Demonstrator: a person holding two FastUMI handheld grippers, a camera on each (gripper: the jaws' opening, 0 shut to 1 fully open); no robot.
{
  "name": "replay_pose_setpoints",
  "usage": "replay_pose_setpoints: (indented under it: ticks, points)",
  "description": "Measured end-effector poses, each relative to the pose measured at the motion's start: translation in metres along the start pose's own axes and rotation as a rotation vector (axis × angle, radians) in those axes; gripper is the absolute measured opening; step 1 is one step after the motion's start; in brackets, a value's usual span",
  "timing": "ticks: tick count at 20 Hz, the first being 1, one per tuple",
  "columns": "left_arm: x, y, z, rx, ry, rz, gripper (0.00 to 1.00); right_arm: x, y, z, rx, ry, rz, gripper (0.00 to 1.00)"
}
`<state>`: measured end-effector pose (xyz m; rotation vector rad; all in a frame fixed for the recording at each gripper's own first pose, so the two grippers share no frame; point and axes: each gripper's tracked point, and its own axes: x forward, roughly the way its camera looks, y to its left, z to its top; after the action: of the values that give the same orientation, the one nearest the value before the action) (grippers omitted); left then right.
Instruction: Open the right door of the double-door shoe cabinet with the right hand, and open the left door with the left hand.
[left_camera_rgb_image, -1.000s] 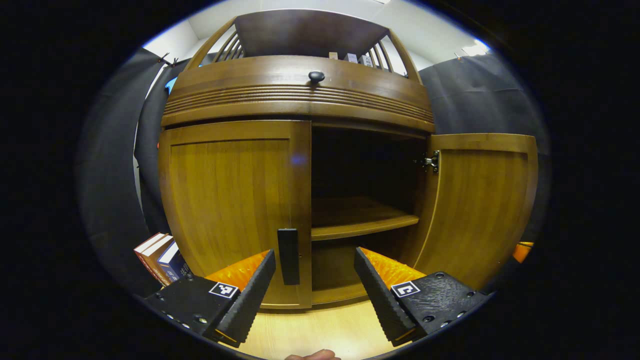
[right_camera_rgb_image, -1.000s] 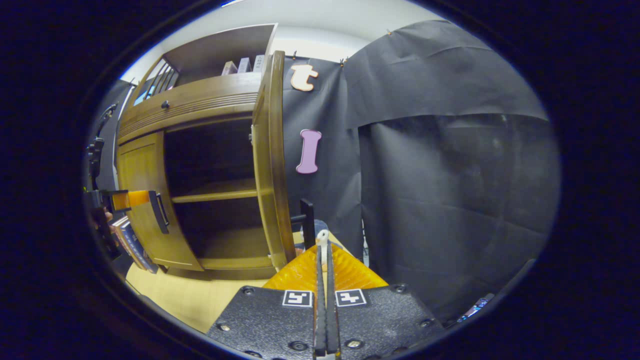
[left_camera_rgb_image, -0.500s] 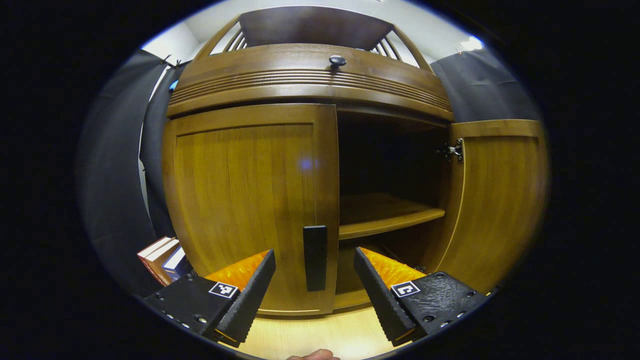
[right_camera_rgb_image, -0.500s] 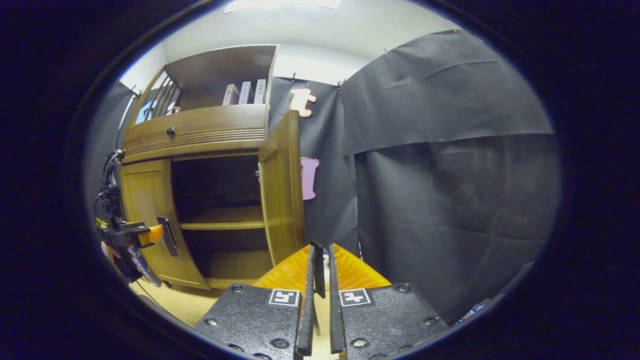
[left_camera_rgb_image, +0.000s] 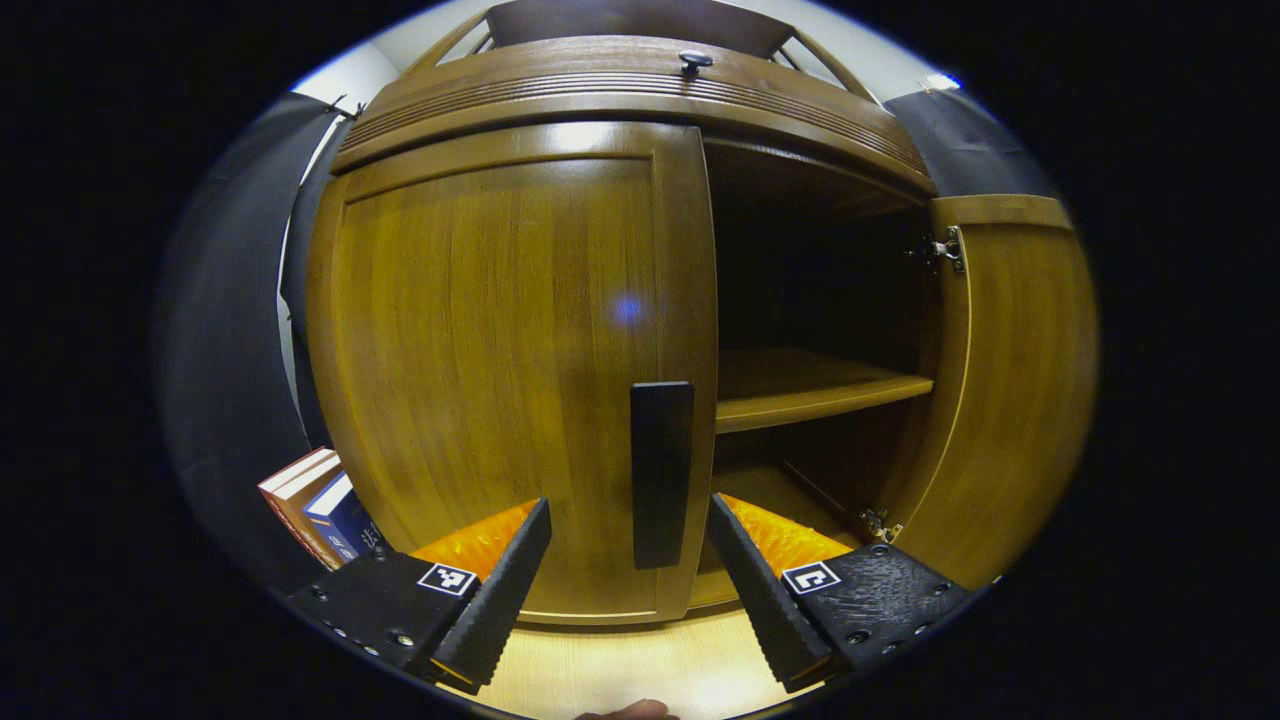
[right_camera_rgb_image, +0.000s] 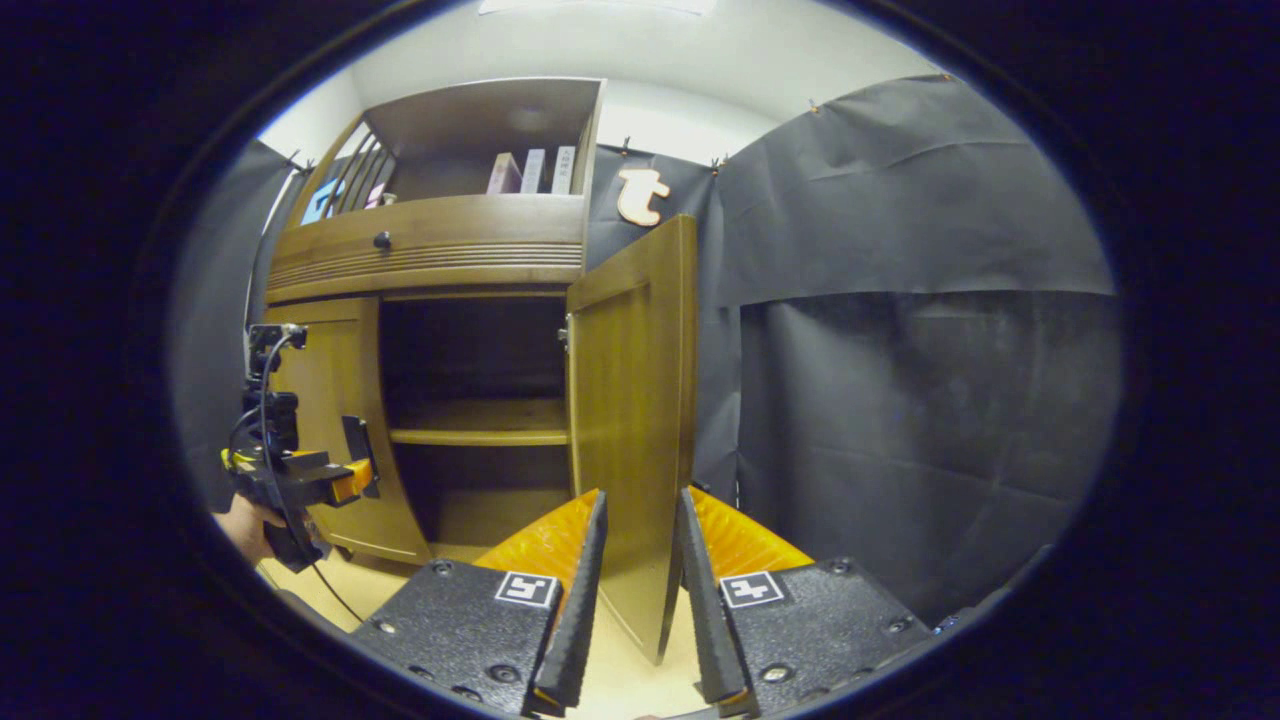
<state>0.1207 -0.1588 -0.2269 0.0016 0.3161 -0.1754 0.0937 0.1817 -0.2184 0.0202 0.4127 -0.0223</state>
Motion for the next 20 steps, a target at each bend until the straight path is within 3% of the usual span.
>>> replay_pose_setpoints:
  ticks: [6, 7, 8, 9, 10, 11, 12, 13, 14, 15, 19, 20]
  points:
    - [0.027, 0.001, 0.006, 0.014, -0.015, 0.014, 0.95, -0.002, 0.005, -0.001, 0.012, 0.007, 0.004, 0.6]
    - [0.031, 0.001, 0.003, 0.016, -0.006, 0.019, 0.84, -0.002, 0.004, -0.001, 0.012, 0.006, 0.002, 0.63]
    - [0.034, 0.0, 0.002, 0.015, -0.003, 0.017, 0.93, -0.002, 0.004, -0.001, 0.011, 0.005, 0.0, 0.64]
    - [0.036, -0.003, 0.003, 0.014, -0.002, 0.01, 0.81, -0.002, 0.003, -0.001, 0.011, 0.004, -0.002, 0.65]
    - [0.039, -0.004, 0.004, 0.019, -0.01, 0.007, 0.8, -0.002, 0.004, -0.002, 0.01, 0.007, -0.003, 0.64]
    - [0.04, -0.001, 0.006, 0.024, -0.017, 0.014, 0.85, -0.002, 0.003, -0.004, 0.01, 0.01, -0.004, 0.64]
    - [0.042, 0.0, 0.005, 0.02, -0.014, 0.022, 0.77, -0.001, 0.005, -0.005, 0.009, 0.014, -0.003, 0.66]
    - [0.041, -0.001, 0.005, 0.014, -0.019, 0.02, 0.81, -0.001, 0.005, -0.006, 0.009, 0.017, -0.003, 0.67]
    - [0.04, -0.001, 0.006, 0.016, -0.025, 0.023, 0.76, 0.0, 0.006, -0.007, 0.007, 0.019, -0.003, 0.67]
    - [0.041, -0.001, 0.005, 0.021, -0.026, 0.026, 0.8, 0.001, 0.006, -0.007, 0.005, 0.021, -0.003, 0.65]
    - [0.043, -0.002, 0.005, 0.025, -0.036, 0.015, 0.78, 0.002, 0.015, -0.013, 0.018, 0.036, 0.022, 0.67]
    - [0.043, -0.003, 0.005, 0.025, -0.038, 0.007, 0.85, 0.004, 0.018, -0.014, 0.018, 0.041, 0.029, 0.65]
